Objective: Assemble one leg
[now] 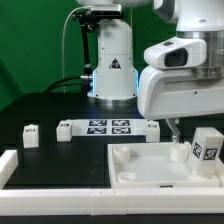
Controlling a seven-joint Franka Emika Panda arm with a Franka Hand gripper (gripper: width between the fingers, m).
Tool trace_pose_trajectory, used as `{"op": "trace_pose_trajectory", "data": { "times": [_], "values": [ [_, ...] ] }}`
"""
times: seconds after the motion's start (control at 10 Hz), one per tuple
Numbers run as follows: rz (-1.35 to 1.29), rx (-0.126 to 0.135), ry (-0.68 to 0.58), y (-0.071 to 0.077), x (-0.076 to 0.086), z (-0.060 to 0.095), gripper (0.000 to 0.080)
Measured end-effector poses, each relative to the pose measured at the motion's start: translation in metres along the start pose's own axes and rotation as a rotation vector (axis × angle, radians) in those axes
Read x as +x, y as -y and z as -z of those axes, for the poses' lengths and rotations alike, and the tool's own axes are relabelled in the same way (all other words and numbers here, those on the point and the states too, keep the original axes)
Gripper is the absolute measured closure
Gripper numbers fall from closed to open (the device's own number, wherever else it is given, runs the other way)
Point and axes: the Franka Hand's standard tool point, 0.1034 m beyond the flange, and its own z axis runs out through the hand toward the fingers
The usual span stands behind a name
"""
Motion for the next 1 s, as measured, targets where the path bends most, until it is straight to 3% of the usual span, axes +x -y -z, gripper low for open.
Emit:
{"op": "trace_pose_trajectory", "data": {
  "times": [0.1,0.6,0.7,0.8,0.9,1.0],
  "values": [
    [0.000,-0.003,-0.036,-0.0014,0.0107,-0.0004,0.0150],
    [-0.022,-0.004,-0.055,-0.0047,0.0187,-0.0008,0.0150],
    [-0.022,-0.005,-0.061,-0.0051,0.0190,-0.0012,0.0282],
    [-0.022,-0.005,-0.060,-0.0051,0.0190,-0.0012,0.0282],
    [-0.022,-0.005,-0.060,-0.0051,0.0190,-0.0012,0.0420],
    [-0.023,-0.005,-0.061,-0.0051,0.0190,-0.0012,0.0506]
  ]
}}
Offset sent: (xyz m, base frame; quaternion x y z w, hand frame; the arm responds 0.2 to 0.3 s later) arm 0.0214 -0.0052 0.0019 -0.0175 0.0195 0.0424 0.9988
